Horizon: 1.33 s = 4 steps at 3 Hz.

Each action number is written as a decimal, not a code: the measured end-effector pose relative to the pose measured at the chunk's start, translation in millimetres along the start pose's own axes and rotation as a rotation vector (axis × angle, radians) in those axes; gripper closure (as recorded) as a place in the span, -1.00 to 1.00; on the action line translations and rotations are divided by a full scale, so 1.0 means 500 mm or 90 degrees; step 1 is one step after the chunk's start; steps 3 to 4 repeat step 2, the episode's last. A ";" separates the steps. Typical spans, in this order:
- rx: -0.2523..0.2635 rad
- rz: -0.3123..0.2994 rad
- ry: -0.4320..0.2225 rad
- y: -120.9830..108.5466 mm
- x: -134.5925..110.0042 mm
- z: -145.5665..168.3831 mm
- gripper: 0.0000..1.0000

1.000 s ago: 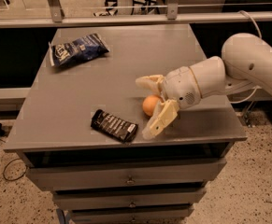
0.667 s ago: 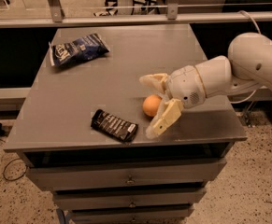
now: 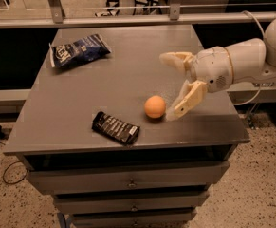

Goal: Move orange near rxbar chocolate

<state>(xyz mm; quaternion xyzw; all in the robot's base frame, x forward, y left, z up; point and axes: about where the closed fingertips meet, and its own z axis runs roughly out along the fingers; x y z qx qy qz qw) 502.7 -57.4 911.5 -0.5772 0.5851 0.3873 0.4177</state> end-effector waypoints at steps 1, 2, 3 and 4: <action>0.052 -0.043 -0.051 -0.044 -0.053 -0.124 -1.00; 0.052 -0.043 -0.051 -0.044 -0.054 -0.124 -1.00; 0.052 -0.043 -0.051 -0.044 -0.054 -0.124 -1.00; 0.052 -0.043 -0.051 -0.044 -0.054 -0.124 -1.00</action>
Offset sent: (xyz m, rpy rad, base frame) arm 0.0125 -0.0393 0.0296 0.0602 -0.0587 -0.0365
